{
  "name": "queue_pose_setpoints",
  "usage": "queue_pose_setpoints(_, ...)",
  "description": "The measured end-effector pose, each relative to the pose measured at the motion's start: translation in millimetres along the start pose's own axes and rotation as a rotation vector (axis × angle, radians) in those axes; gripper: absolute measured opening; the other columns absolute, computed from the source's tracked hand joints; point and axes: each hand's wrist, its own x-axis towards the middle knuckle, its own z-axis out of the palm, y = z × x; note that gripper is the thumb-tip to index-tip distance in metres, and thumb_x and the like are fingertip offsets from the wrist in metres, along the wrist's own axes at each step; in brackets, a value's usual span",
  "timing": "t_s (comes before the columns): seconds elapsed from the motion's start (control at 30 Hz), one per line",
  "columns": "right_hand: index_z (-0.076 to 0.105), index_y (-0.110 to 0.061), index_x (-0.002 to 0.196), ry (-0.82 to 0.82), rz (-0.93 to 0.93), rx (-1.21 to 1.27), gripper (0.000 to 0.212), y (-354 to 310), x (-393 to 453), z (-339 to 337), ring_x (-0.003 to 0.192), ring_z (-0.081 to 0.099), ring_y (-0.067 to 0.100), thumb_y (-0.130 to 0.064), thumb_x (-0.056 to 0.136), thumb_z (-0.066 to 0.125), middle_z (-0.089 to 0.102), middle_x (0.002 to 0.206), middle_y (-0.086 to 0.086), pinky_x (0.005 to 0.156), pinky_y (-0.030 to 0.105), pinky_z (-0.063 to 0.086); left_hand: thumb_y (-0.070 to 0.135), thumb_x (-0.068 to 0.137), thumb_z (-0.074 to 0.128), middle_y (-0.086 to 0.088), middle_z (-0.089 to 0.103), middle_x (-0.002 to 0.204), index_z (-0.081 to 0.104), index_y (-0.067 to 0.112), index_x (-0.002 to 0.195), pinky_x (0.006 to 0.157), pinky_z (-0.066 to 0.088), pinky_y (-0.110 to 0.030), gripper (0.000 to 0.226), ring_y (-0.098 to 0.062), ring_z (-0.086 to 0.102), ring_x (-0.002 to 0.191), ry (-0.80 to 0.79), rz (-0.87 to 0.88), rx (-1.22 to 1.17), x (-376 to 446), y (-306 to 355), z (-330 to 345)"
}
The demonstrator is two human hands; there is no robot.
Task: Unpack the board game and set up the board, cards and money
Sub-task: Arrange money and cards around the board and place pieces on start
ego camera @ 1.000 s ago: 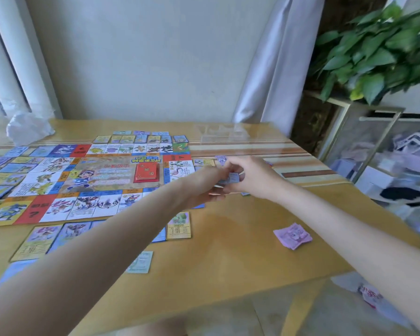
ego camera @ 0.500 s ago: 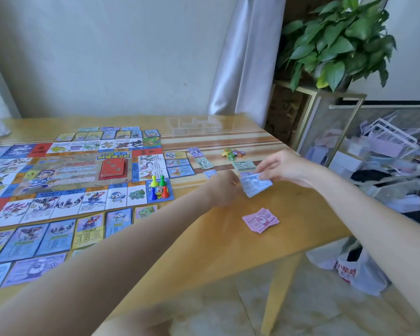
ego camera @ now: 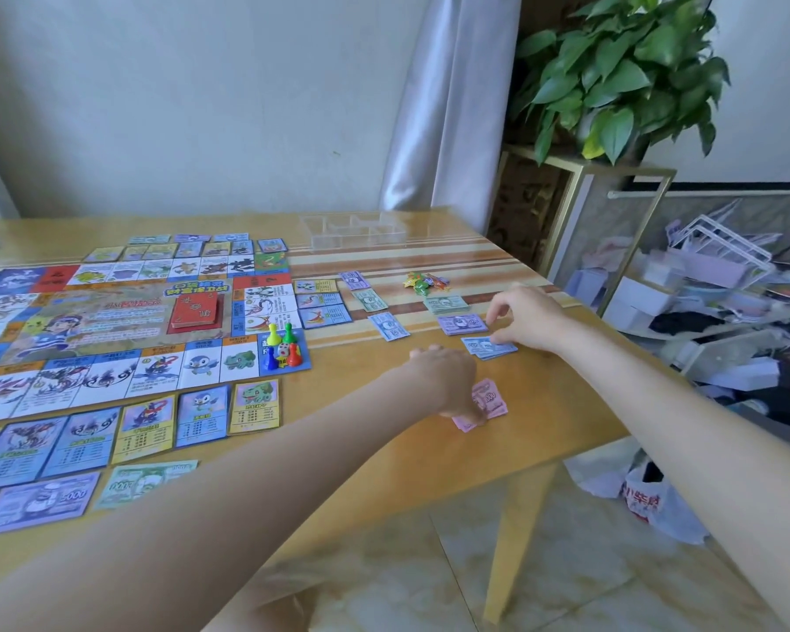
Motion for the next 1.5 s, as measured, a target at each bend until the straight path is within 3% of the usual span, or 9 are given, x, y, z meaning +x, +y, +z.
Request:
queue_pose_setpoints(0.2,0.067,-0.013,0.078,0.155,-0.065,0.265,0.010,-24.9,-0.7,-7.7,0.079,0.058,0.014,-0.008,0.084,0.062,0.065,0.084,0.000,0.070,0.026,0.044,0.032,0.087,0.063,-0.008,0.048,0.099,0.053,0.001,0.120,0.073,0.032,-0.027,0.047,-0.025,0.047,0.099,-0.003,0.023,-0.056,-1.0,3.6,0.6)
queue_pose_setpoints(0.3,0.065,-0.013,0.079,-0.023,-0.090,0.522,0.013,-39.7,-4.9,-17.1,0.079,0.059,0.016,-0.013,0.090,0.059,0.065,0.081,0.001,0.073,0.027,0.050,0.024,0.085,0.064,-0.011,0.059,0.098,0.060,0.001,0.109,0.062,0.037,-0.026,0.034,-0.022,0.052,0.087,0.039,0.018,-0.163,-4.0,-7.5,-0.5)
queue_pose_setpoints(0.43,0.064,-0.002,0.102,-0.411,-0.108,0.804,0.039,-56.2,-10.7,-20.8,0.087,0.060,0.017,-0.036,0.096,0.046,0.066,0.100,0.009,0.080,0.028,0.048,0.006,0.083,0.064,-0.012,0.067,0.083,0.054,0.008,0.078,0.075,0.052,-0.024,0.011,-0.020,0.064,0.077,0.024,-0.128,-0.810,-5.3,-47.4,-12.6)
queue_pose_setpoints(0.5,0.063,0.002,0.107,-0.430,-0.099,0.882,0.046,-63.8,-9.9,-17.4,0.084,0.060,0.018,-0.040,0.093,0.051,0.065,0.097,0.011,0.077,0.028,0.048,0.003,0.082,0.065,-0.018,0.069,0.099,0.053,0.008,0.086,0.087,0.053,-0.030,0.014,-0.023,0.067,0.088,0.092,-0.191,-1.153,-5.3,-69.1,-17.5)
queue_pose_setpoints(0.6,0.065,-0.002,0.087,-0.302,-0.045,0.942,0.023,-79.8,-8.5,-9.1,0.062,0.057,0.014,-0.024,0.084,0.069,0.062,0.074,0.008,0.055,0.018,0.046,0.004,0.086,0.063,-0.012,0.070,0.086,0.050,0.001,0.113,0.069,0.057,-0.023,0.030,-0.013,0.069,0.072,0.204,-0.189,-1.436,-6.7,-87.0,-20.0)
queue_pose_setpoints(0.73,0.060,-0.005,0.079,-0.219,0.015,1.048,0.019,-93.8,-4.6,2.9,0.051,0.050,0.013,-0.020,0.081,0.071,0.058,0.065,0.007,0.043,0.016,0.037,-0.001,0.083,0.065,-0.006,0.068,0.072,0.051,0.002,0.114,0.061,0.056,-0.018,0.034,-0.008,0.067,0.058,0.251,-0.164,-1.505,-12.3,-92.7,-22.1)
queue_pose_setpoints(1.1,0.061,-0.005,0.069,-0.213,-0.084,0.995,0.014,-104.9,0.3,8.8,0.049,0.048,0.007,-0.003,0.080,0.070,0.055,0.064,0.008,0.055,0.019,0.039,0.008,0.094,0.051,-0.008,0.071,0.078,0.061,0.001,0.098,0.065,0.058,-0.023,0.012,-0.012,0.069,0.066,0.096,-0.153,-1.585,-23.3,-112.9,-28.8)
queue_pose_setpoints(1.3,0.069,-0.007,0.076,-0.216,-0.084,0.999,0.005,-111.5,12.9,9.8,0.056,0.038,0.011,-0.007,0.081,0.069,0.055,0.075,0.011,0.052,0.021,0.034,0.005,0.095,0.047,-0.012,0.065,0.081,0.059,0.000,0.090,0.058,0.058,-0.022,0.013,-0.011,0.067,0.057,0.234,-0.194,-1.632,-25.4,-120.4,-32.2)
queue_pose_setpoints(1.5,0.063,-0.003,0.077,-0.102,0.098,1.151,0.008,-127.6,66.6,12.0,0.042,0.045,0.007,0.003,0.082,0.064,0.060,0.057,0.004,0.038,0.015,0.032,0.002,0.096,0.044,-0.012,0.068,0.082,0.054,0.000,0.105,0.054,0.056,-0.020,0.013,-0.010,0.069,0.058,0.388,-0.228,-1.564,-23.7,-157.0,-65.8)
